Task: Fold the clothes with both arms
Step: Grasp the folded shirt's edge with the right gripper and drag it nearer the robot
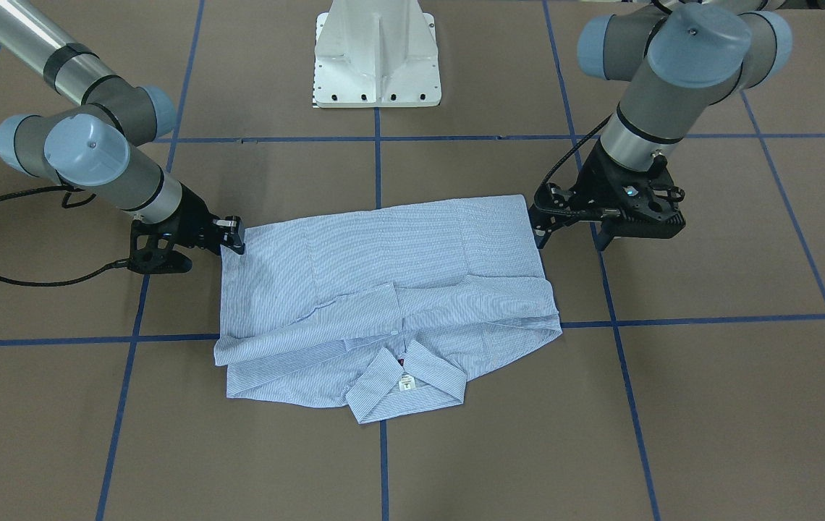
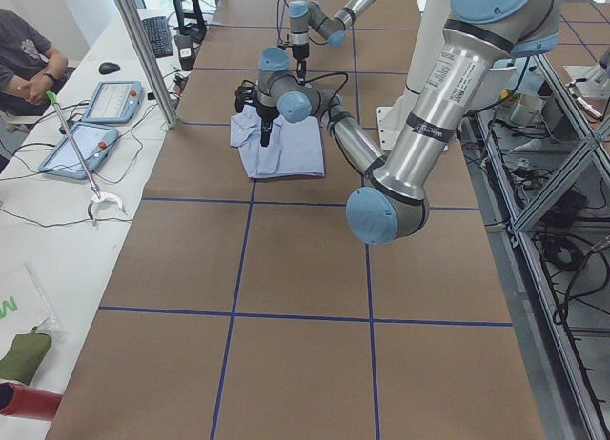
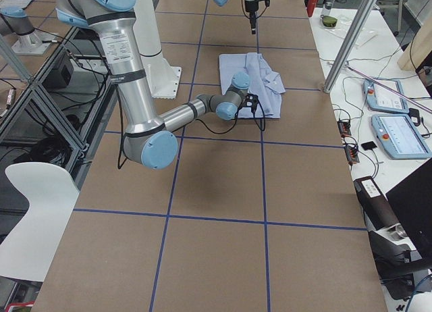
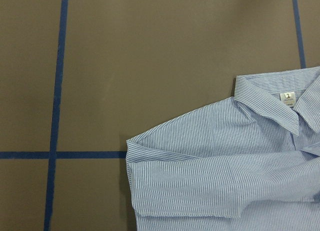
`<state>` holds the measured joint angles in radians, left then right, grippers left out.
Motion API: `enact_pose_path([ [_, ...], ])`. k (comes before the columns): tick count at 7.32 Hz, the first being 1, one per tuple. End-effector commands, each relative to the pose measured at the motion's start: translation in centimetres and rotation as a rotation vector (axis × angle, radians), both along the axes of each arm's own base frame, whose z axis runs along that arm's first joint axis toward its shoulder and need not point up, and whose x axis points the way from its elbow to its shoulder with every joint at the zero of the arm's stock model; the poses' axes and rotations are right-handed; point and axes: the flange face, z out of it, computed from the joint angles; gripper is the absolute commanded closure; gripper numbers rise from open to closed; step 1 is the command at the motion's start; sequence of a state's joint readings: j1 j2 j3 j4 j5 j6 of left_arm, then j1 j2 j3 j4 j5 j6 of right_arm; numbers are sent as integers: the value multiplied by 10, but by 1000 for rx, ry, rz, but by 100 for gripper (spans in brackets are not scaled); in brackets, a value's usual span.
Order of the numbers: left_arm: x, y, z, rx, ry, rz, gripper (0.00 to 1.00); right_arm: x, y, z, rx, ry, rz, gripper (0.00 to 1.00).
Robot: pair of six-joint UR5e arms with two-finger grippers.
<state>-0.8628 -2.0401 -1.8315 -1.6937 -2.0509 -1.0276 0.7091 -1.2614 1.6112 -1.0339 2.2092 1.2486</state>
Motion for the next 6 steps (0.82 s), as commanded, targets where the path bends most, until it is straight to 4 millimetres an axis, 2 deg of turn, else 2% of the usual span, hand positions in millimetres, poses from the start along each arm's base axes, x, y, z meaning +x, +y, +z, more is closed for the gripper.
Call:
enact_pose_path([
  [1,0,0,0,-1,0,-2,7,12,15,-9,9,-26,-16,100],
  [2,-1,-1,0,-1,0,-3,7,31,34,-2,18,-37,-35,100],
  [3,-3,0,-2,1,2,-5,8,53,56,-17,21,-81,-69,100],
  [4,-5,1,-2,0,1,-6,8,65,74,-32,17,-121,-107,100],
  [5,-6,2,-1,0,1,-6,8,71,93,-38,13,-135,-134,100],
  [6,-7,3,-2,1,4,-7,8,83,125,-38,13,-139,-171,100],
])
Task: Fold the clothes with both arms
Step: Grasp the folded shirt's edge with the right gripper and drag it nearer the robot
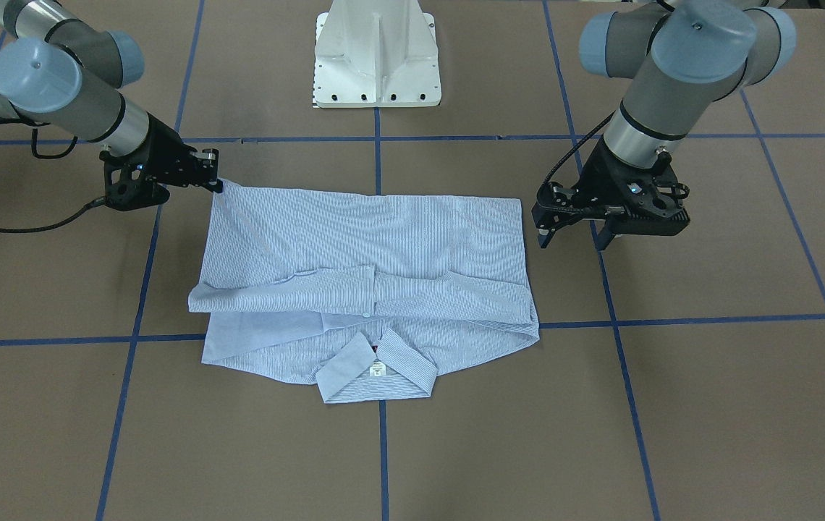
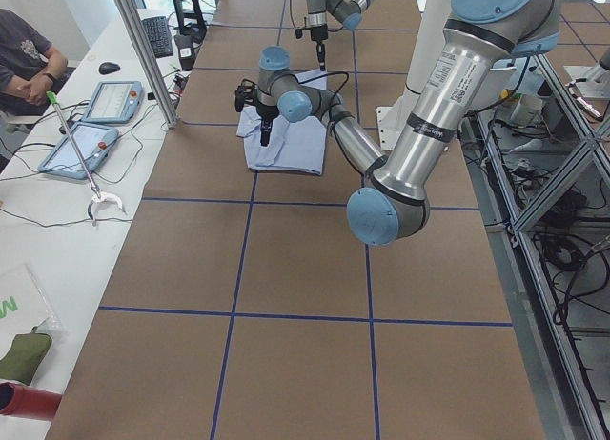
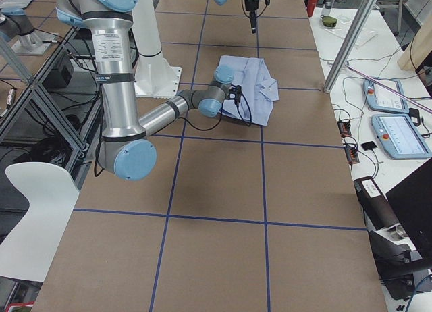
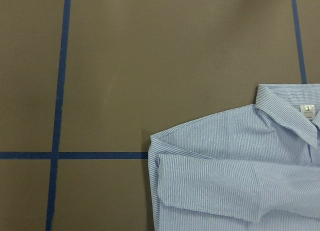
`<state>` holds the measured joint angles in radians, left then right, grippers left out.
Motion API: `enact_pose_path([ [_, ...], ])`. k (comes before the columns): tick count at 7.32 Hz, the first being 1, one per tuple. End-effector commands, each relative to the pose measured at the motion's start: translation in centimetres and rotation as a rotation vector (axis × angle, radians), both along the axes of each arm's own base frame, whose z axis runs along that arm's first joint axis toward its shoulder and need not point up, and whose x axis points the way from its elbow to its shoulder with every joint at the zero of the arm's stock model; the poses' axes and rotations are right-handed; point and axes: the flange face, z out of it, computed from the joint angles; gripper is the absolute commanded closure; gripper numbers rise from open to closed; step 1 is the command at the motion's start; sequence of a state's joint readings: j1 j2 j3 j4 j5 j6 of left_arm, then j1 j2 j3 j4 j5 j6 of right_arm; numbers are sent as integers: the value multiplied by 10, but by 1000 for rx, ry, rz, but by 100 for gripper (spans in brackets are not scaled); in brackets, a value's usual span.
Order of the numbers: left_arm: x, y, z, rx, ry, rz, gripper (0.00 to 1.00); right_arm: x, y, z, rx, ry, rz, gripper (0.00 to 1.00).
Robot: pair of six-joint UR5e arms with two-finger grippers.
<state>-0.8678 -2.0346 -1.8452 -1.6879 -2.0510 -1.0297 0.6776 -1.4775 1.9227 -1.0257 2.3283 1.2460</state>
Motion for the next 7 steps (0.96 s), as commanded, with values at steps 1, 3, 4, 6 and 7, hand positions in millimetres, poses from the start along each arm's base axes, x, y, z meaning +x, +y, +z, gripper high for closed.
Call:
enact_pose_path([
  [1,-1,2,-1,-8,5,-9,8,27,68,-5,-9,-16,-98,100],
  [3,0,2,-4,-5,8,-11,8,36,117,14,-68,14,-221,100],
  [4,0,3,-5,-5,9,-11,8,37,135,29,-104,39,-275,100],
  [6,-1,4,-6,-1,12,-12,8,44,150,49,-143,80,-308,100],
  [7,0,4,-7,1,13,-10,7,48,153,46,-155,69,-327,3],
])
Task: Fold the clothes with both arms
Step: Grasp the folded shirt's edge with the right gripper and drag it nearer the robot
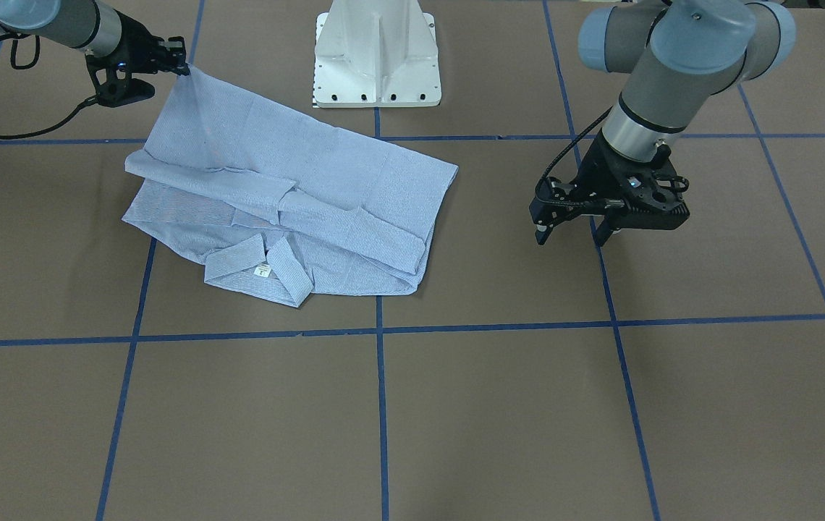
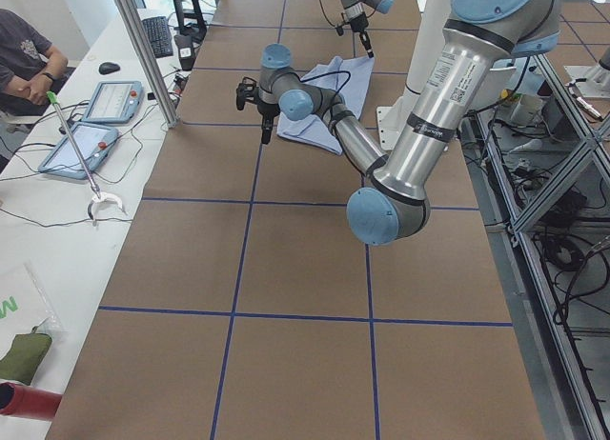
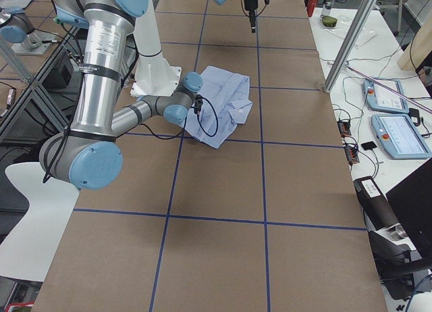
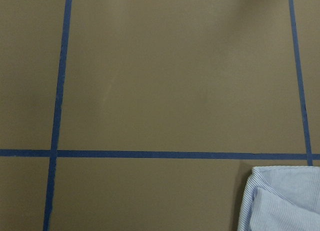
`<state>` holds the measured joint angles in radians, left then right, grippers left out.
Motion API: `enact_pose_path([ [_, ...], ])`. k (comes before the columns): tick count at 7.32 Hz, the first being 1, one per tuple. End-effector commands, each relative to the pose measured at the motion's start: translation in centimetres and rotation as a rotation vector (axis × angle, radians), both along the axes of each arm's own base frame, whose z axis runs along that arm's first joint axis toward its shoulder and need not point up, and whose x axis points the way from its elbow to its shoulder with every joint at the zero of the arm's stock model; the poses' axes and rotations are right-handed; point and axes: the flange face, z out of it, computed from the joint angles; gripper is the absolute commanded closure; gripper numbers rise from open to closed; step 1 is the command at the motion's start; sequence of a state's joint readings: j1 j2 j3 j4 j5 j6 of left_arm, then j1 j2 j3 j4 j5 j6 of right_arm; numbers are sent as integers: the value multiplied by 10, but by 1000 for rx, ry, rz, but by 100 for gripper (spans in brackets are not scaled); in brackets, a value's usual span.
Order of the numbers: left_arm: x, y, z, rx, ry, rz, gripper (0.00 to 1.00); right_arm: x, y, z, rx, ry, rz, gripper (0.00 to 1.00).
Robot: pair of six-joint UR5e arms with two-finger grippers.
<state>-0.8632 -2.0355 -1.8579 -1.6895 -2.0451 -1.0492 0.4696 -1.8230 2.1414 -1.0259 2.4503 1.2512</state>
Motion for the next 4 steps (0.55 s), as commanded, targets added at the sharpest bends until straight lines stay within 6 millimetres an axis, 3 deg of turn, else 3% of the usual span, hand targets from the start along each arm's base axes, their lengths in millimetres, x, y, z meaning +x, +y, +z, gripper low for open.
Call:
enact_pose_path([
  [1,2,3,-2,2,4,8,6,11,-3,-5,-15,-12,6,0],
  [2,1,11,-3,4,12,18,5,16,-21,-14,-2,-33,55,0],
  [3,14,34,-2,-27,26,35,5,25,-46,-28,20,-65,123,0],
  [4,40,73,-10,-90,62,55,5,31,-70,-43,46,-94,184,0],
])
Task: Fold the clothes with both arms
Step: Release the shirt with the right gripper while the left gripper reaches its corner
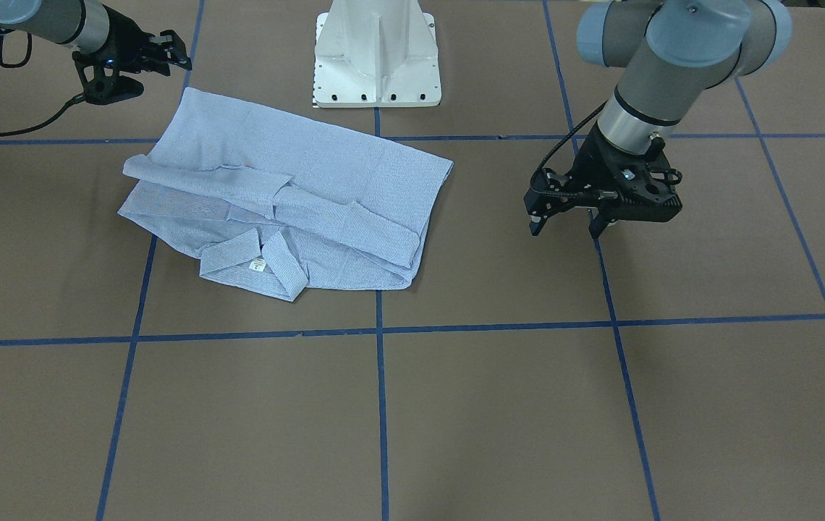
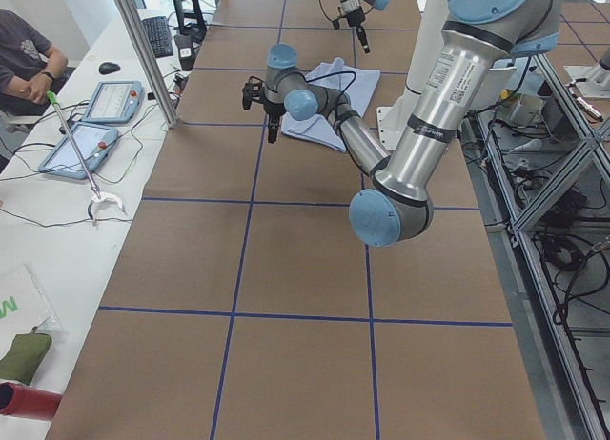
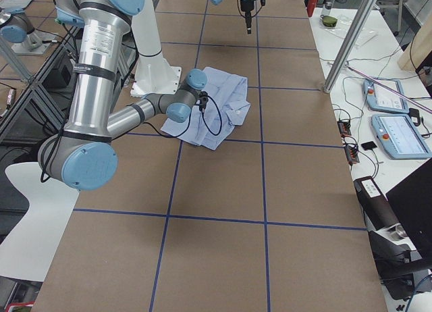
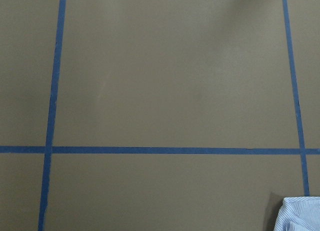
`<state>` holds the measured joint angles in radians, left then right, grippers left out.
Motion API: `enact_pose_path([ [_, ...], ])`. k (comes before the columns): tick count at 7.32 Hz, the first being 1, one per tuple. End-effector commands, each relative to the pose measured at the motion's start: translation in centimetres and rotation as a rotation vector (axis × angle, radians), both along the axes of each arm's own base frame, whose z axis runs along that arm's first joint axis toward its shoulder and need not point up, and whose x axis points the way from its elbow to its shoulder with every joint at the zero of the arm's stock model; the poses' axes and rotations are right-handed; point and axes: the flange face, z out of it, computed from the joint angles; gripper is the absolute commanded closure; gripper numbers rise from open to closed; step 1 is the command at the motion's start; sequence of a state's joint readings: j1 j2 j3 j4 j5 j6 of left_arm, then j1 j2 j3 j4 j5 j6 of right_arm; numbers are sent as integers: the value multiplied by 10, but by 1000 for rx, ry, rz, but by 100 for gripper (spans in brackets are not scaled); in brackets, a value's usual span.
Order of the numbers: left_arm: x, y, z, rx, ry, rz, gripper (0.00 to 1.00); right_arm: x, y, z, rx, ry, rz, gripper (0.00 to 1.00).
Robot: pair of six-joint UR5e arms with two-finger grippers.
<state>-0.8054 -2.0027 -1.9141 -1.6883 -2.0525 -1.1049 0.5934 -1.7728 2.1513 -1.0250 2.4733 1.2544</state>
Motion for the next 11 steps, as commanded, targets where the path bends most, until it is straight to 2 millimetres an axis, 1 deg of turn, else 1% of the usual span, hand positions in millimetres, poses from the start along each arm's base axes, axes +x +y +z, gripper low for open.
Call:
enact_pose_path([
  [1,47,83,-18,-142,72,41,5,19,-55,-30,52,-58,142,0],
  [2,81,126,-25,-243,89,64,5,29,-72,-41,71,-78,190,0],
  [3,113,164,-30,-309,88,48,5,40,-82,-46,79,-86,222,0],
  [4,137,191,-28,-334,73,38,5,41,-89,-51,88,-94,238,0],
  [5,164,217,-19,-384,45,34,5,42,-92,-52,91,-96,242,0],
  [6,183,213,-16,-397,24,15,6,41,-94,-58,100,-107,245,0],
  [7,201,205,-3,-392,-11,-13,8,41,-94,-57,99,-106,245,0],
  [9,213,199,12,-389,-32,-29,14,40,-96,-56,100,-103,249,0],
  [11,215,197,14,-381,-35,-40,22,40,-97,-57,103,-102,254,0],
])
